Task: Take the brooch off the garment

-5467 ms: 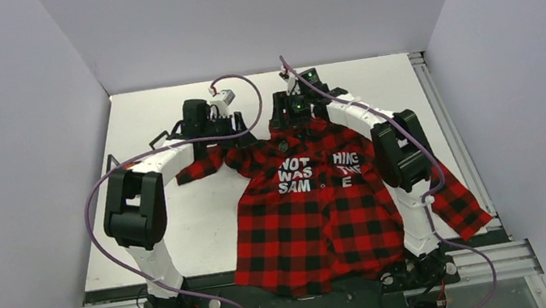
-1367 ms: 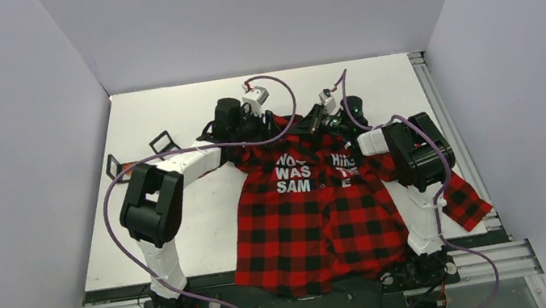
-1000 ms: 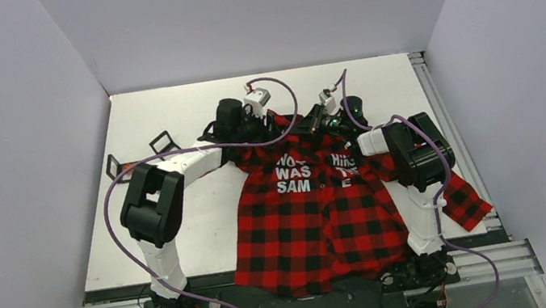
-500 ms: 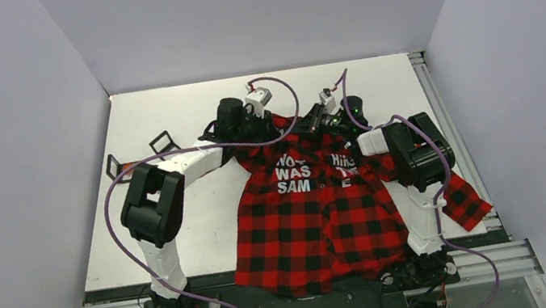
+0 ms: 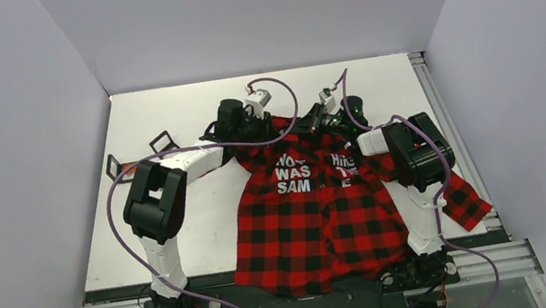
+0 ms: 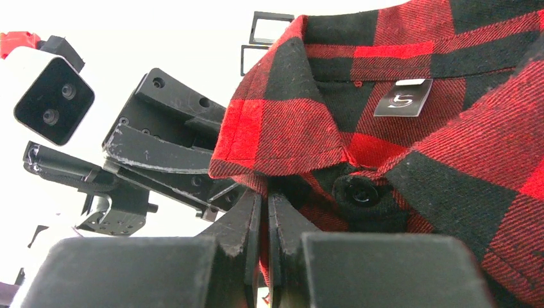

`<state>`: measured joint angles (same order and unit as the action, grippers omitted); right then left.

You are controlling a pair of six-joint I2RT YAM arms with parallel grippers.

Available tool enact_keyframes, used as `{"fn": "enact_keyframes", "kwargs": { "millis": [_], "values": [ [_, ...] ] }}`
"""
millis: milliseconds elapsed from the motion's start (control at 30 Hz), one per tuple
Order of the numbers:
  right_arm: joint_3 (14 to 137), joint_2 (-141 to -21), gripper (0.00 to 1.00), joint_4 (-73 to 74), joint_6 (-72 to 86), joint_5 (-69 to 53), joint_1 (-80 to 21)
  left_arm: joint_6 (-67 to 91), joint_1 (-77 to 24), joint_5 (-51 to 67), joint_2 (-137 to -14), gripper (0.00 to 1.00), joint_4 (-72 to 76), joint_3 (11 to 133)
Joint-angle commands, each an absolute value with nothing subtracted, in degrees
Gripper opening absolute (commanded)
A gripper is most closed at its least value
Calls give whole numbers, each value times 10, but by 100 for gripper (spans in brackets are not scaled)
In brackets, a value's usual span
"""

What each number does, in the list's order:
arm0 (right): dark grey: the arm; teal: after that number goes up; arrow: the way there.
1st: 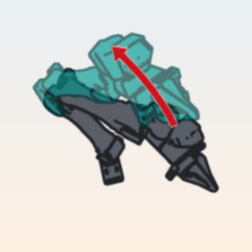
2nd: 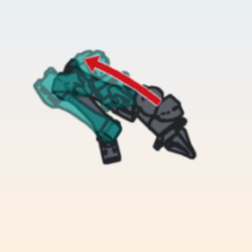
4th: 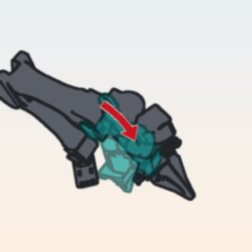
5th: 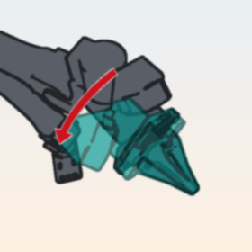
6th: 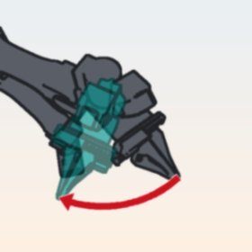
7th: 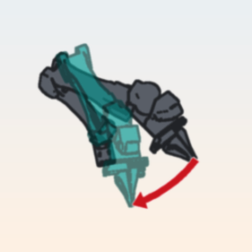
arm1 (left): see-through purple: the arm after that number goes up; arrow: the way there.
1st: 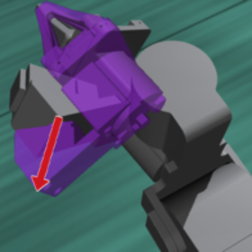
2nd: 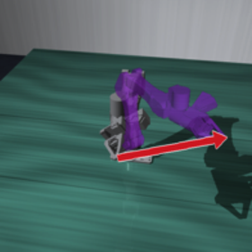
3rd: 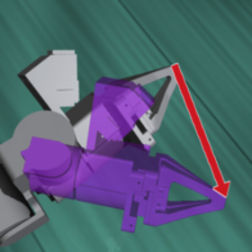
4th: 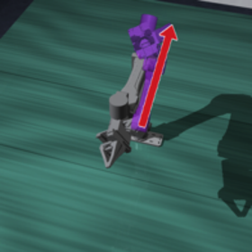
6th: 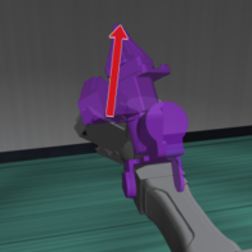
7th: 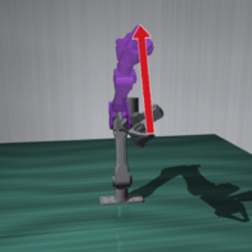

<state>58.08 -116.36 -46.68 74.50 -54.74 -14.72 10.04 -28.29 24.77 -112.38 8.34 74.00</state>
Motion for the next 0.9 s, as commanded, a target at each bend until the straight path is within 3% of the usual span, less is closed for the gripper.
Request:
{"fn": "enact_keyframes", "kwargs": {
  "millis": [0, 167, 467, 667, 867],
  "values": [
    [578, -1157, 0, -523, 752, -564, -151, 132, -262, 287, -1120, 15, 135, 753],
    [576, -1158, 0, -523, 752, -559, -146, 164, -248, 333, -1106, 0, 172, 728],
    [578, -1109, 21, -447, 667, -532, -127, 127, -250, 302, -1062, 0, 131, 708],
    [625, -1045, 32, -161, 433, -485, -125, 45, -270, 187, -1024, 0, 41, 712],
    [648, -1013, 42, -80, 357, -473, -130, -39, -300, 89, -996, 0, -75, 743]
  ]
}}
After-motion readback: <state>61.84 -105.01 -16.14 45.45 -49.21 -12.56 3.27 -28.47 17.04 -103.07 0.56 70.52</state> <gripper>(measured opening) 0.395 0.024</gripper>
